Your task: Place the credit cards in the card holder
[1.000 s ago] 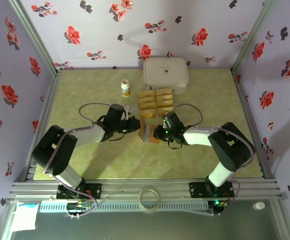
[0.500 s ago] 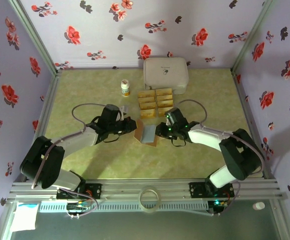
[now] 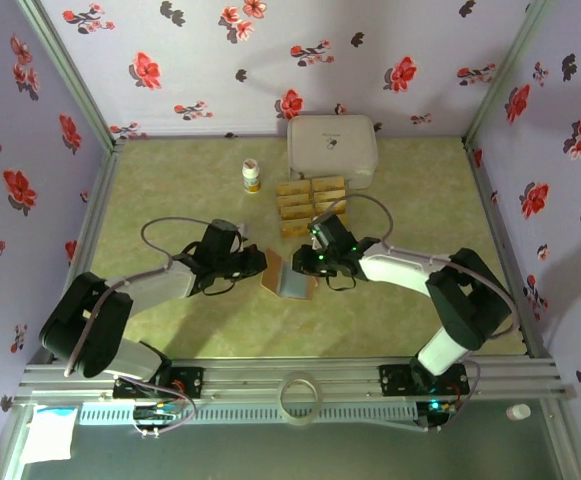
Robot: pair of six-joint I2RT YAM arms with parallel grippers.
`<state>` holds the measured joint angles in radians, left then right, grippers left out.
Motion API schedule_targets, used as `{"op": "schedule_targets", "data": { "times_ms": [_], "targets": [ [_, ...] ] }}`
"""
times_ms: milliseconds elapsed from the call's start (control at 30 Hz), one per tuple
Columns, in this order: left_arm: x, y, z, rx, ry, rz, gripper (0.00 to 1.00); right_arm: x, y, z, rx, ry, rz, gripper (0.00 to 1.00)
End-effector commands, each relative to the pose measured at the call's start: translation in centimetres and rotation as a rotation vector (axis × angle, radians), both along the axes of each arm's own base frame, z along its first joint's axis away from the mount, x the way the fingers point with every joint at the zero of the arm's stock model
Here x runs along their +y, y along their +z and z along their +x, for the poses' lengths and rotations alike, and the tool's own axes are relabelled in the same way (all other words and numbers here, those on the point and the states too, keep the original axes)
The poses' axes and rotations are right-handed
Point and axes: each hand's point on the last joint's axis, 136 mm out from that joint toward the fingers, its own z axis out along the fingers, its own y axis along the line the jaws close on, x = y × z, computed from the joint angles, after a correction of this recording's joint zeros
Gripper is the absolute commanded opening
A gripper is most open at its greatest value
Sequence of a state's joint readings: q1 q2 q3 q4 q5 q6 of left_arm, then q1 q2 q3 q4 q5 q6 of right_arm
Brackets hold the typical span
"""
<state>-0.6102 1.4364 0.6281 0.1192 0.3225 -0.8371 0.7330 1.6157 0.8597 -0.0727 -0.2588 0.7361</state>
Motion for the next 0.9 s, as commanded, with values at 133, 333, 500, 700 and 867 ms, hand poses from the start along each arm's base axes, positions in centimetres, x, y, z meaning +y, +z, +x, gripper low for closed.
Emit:
{"op": "schedule_targets", "data": {
  "times_ms": [133,333,500,700,867],
  "targets": [
    [1.2,-1.6,-0.2,-0.012,0.011,0.074,0.27,-0.6,-4.0,-0.5,0.06,-0.045,-0.055,0.2],
    [2.3,-2.1,-0.3,-0.014,0.008,0.158,0.25,-1.8,-3.0,-1.0,0.035,-0.072,-0.057,0.22],
    [2.4,-2.2,-0.4,-0.023,-0.005,0.165,0.19,-2.7,0.7,-1.0,-0.033,-0.087,-0.046,0.36],
    [2.0,-0.8,0.0,-0.059,-0.01,0.139,0.32,-3.4,2.7,-1.5,-0.066,-0.095,-0.044,0.38],
    [1.3,2.2,0.7,-0.145,-0.031,0.096,0.61,-3.1,3.2,-1.7,-0.074,-0.088,-0.034,0.35]
  ]
}}
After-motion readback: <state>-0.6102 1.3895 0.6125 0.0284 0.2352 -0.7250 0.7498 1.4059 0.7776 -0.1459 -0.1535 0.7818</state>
